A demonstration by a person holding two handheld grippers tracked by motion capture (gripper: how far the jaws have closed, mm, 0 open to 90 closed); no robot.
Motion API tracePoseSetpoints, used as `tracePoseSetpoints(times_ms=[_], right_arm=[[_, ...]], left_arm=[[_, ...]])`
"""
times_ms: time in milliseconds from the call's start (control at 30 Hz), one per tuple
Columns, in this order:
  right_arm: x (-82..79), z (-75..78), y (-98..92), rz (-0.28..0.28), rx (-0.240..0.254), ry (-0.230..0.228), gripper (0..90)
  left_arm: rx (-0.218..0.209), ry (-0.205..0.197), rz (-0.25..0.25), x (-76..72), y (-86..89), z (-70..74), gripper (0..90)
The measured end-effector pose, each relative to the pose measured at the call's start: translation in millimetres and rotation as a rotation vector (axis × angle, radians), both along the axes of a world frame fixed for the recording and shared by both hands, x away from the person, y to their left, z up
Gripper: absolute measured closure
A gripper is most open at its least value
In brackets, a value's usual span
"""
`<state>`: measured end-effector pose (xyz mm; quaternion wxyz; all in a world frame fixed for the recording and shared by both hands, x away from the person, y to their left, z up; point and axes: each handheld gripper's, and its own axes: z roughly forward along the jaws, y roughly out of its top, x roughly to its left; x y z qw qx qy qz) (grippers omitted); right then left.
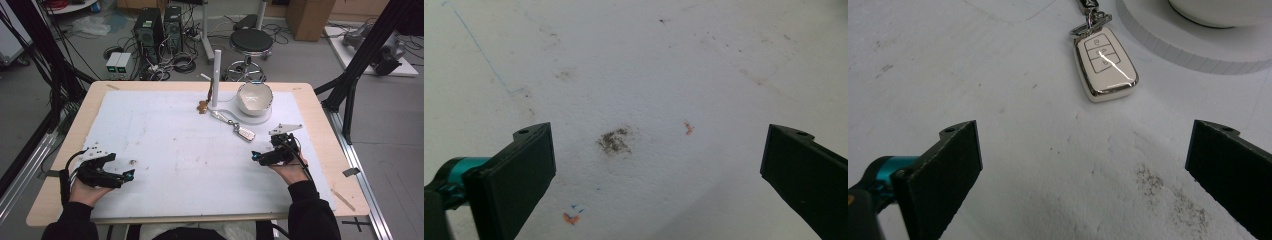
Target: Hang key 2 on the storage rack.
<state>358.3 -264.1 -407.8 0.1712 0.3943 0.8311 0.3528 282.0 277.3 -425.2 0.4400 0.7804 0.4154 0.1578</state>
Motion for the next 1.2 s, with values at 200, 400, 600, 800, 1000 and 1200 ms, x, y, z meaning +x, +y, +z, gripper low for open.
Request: tracePoseSetpoints(times_ms=[200,400,600,800,1000,1200], right_arm=[[10.3,5.9,13.6,0.006,-0.015,0.004,0.7],[21.0,11.0,28.9,0.031,-0.036,0.003,0.7],[32.8,11.1,40.2,0.044,-0.039,0.011,0.7],[45.2,16.5,53.0,0.066,-0.049,0.009,0.7],[58.1,22.4,65.6,0.092,-0.067,0.004,0.7],[70.5,25.2,80.0,0.115,-0.073,0.016,0.7]], left_arm=[[-0.015,-0.003,0.002,0.5,2.0,0.2,1.7],[-0.019,0.002,-0.002,1.3,3.7,-0.7,1.7],[-0.025,0.003,0.001,1.1,3.9,-1.0,1.7],[-0.02,0.005,0.001,1.4,4.2,-1.6,1.7],[-0.019,0.01,-0.006,1.4,5.0,-2.1,1.7],[-0.013,0.015,-0.013,1.1,4.9,-3.4,1.7]])
